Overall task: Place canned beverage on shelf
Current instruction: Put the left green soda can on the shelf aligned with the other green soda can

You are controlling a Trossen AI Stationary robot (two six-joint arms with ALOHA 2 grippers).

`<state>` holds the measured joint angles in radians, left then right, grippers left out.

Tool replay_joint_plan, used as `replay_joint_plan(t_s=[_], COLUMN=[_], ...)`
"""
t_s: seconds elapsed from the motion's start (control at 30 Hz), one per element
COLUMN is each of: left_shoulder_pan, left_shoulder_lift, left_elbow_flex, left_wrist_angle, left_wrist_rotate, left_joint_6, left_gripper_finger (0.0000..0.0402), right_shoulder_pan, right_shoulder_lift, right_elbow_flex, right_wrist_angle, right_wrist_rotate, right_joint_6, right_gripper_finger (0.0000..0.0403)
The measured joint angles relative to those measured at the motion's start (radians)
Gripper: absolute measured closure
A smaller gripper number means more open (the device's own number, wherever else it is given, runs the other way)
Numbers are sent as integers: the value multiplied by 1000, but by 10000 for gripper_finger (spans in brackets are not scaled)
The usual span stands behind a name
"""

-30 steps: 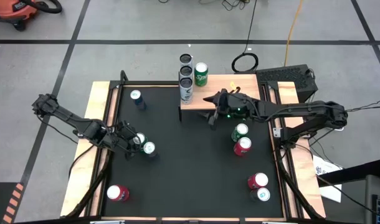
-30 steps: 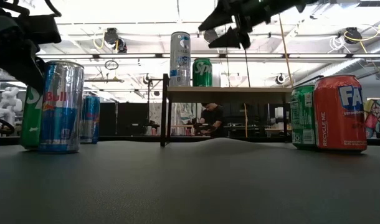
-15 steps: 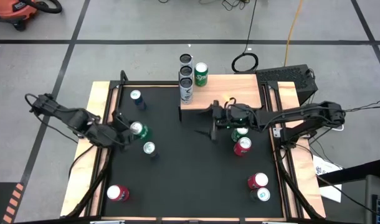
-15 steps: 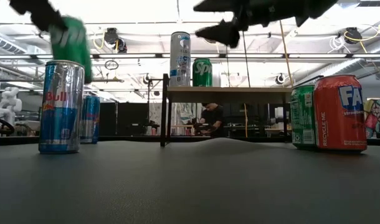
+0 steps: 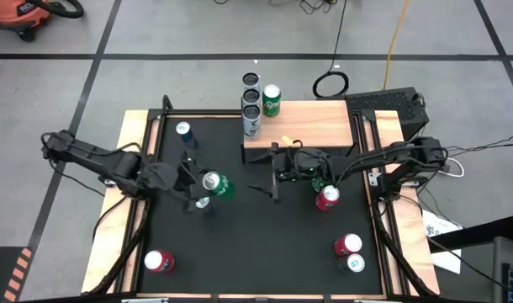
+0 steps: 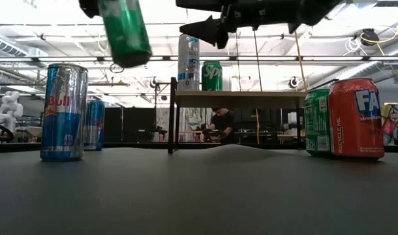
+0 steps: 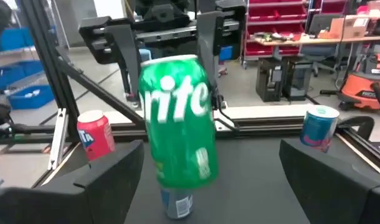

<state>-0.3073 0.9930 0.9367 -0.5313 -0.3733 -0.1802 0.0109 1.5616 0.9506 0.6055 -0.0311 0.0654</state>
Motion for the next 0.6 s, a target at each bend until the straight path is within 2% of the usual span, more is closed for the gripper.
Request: replay_joint_plan(t_s=[0.13,0.2,0.37,0.6], left_shoulder_pan=[44,69,120,140], left_shoulder_lift=[61,81,127,183], left_elbow_flex=[0,0,12,28], left_wrist_angle=[58,95,139,177], left_wrist_rotate=[17,59,140,189], left_joint_6=[27,33,41,86], left_gripper_finger=[130,130,130,130], right_shoulder_pan=[18,24,27,24], right_shoulder_lift=[32,48,107,186], right_elbow_flex=[56,83,163,223], right_wrist_angle=[-30,-57,-200,-206], right_wrist_rotate=[-31,-54,-22,-19], right_joint_6=[-8,-26,-43,-36], right_gripper_finger=[42,42,42,43])
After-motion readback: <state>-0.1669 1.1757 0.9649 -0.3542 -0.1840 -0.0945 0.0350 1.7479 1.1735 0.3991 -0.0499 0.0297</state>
